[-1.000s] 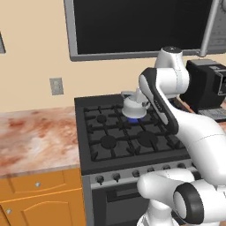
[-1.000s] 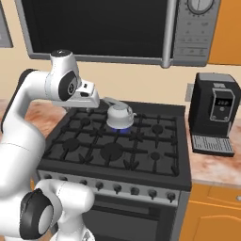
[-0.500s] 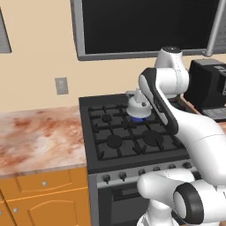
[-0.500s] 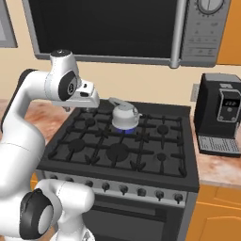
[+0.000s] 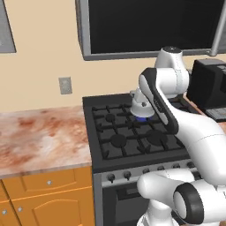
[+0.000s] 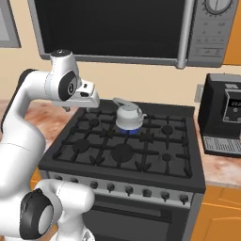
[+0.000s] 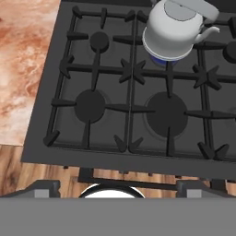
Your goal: Lower the heat of the kettle.
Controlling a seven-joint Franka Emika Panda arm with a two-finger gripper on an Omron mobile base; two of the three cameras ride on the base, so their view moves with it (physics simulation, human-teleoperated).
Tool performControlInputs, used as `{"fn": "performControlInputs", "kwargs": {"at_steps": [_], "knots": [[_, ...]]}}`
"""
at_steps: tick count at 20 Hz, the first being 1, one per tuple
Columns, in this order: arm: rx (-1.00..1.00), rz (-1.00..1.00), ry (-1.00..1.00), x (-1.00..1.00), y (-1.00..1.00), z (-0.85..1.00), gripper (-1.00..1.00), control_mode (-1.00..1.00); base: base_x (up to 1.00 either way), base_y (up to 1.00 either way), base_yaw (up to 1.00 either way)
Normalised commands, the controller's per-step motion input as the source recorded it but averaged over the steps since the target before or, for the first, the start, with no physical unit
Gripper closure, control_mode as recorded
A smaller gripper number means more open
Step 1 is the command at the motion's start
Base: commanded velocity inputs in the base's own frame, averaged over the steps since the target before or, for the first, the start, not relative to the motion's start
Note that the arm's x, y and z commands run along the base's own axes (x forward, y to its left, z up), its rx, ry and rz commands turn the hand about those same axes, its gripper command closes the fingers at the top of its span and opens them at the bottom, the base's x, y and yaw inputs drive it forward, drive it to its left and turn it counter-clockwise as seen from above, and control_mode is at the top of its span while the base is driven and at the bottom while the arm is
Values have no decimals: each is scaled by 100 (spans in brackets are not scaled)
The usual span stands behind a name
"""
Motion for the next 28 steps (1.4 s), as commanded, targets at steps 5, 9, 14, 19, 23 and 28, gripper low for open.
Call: {"fn": "performControlInputs", "kwargs": {"at_steps": [5, 9, 14, 19, 23, 28], "knots": [[0, 0, 0, 0, 0, 0, -100, 100, 0, 32, 0], [0, 0, 0, 0, 0, 0, -100, 100, 0, 26, 0], [0, 0, 0, 0, 0, 0, -100, 100, 0, 27, 0], [0, 0, 0, 0, 0, 0, -100, 100, 0, 15, 0], [0, 0, 0, 0, 3, -1, -100, -100, 0, 1, 0], [3, 0, -1, 0, -33, -9, -100, -100, 0, 0, 0]]}}
